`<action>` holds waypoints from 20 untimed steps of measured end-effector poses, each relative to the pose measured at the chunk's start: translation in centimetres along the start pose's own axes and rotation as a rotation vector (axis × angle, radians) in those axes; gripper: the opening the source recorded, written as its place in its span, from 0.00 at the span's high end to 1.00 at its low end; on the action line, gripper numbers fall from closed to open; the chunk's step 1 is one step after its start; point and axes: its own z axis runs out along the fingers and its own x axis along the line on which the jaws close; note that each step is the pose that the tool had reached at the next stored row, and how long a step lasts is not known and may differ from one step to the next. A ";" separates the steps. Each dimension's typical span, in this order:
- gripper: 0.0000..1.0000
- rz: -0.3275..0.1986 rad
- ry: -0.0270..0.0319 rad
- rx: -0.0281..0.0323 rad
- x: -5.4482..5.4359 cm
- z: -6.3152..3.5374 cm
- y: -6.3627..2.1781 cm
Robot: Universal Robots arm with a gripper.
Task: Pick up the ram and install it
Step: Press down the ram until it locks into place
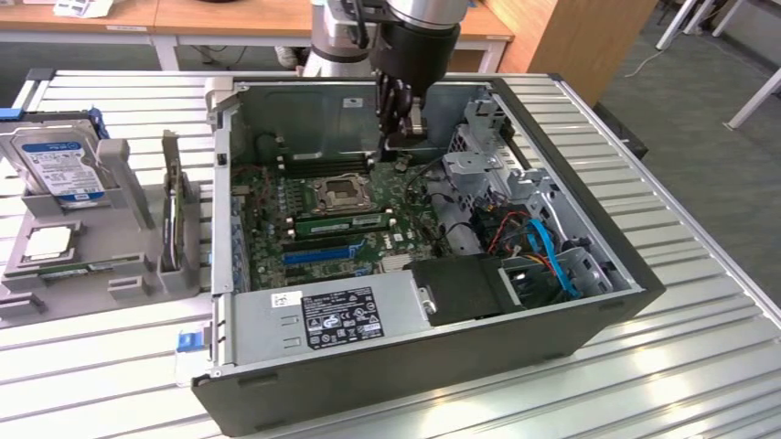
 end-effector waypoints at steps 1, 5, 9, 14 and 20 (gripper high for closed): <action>0.90 0.000 0.0001 0.0000 0.0 -0.01 -0.12; 0.90 0.000 0.0000 0.0000 0.0 -0.03 -0.58; 0.90 0.000 -0.0001 0.0000 0.0 -0.04 -1.01; 0.90 0.000 -0.0001 -0.0001 0.0 -0.06 -1.37; 0.90 0.000 0.0000 0.0000 0.0 0.11 -1.38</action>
